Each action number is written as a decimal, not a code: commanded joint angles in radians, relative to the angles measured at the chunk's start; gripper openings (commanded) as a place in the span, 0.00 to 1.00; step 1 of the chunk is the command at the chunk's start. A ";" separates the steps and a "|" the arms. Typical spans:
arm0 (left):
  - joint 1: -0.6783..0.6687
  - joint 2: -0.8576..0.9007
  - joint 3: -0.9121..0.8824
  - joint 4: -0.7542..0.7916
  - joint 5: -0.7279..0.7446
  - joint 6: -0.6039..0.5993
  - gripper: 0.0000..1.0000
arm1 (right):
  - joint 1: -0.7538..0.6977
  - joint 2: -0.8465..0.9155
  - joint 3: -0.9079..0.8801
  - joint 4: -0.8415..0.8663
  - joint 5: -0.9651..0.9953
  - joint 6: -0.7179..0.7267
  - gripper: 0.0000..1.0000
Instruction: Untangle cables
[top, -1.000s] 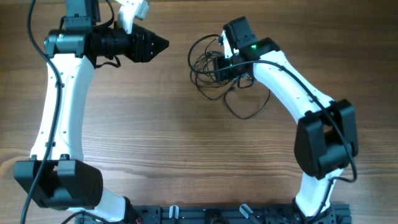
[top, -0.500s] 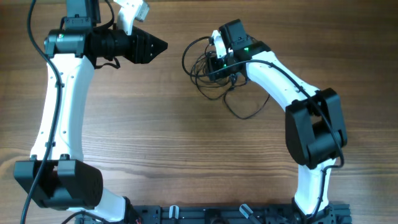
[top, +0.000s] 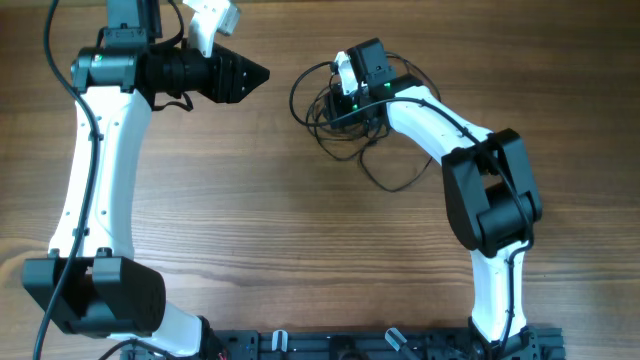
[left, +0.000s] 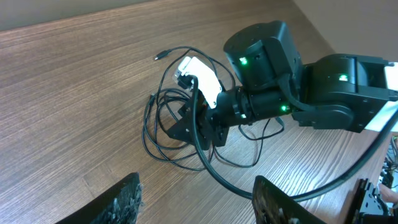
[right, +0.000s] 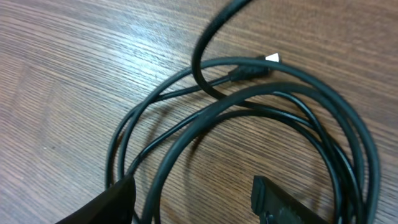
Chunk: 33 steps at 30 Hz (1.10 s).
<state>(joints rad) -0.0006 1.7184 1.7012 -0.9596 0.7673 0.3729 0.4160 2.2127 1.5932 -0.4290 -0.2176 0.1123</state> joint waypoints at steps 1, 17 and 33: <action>0.003 -0.011 0.014 -0.010 -0.003 0.009 0.59 | 0.000 0.030 -0.002 0.006 -0.021 0.022 0.61; 0.003 -0.011 0.014 -0.029 -0.021 0.014 0.59 | -0.012 0.021 0.019 -0.010 -0.019 0.128 0.04; 0.003 -0.011 0.014 -0.037 -0.021 0.017 0.59 | -0.074 -0.250 0.064 -0.108 0.114 0.176 0.04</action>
<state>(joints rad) -0.0006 1.7184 1.7012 -0.9928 0.7483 0.3733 0.3611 2.0697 1.6207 -0.5186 -0.1448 0.2764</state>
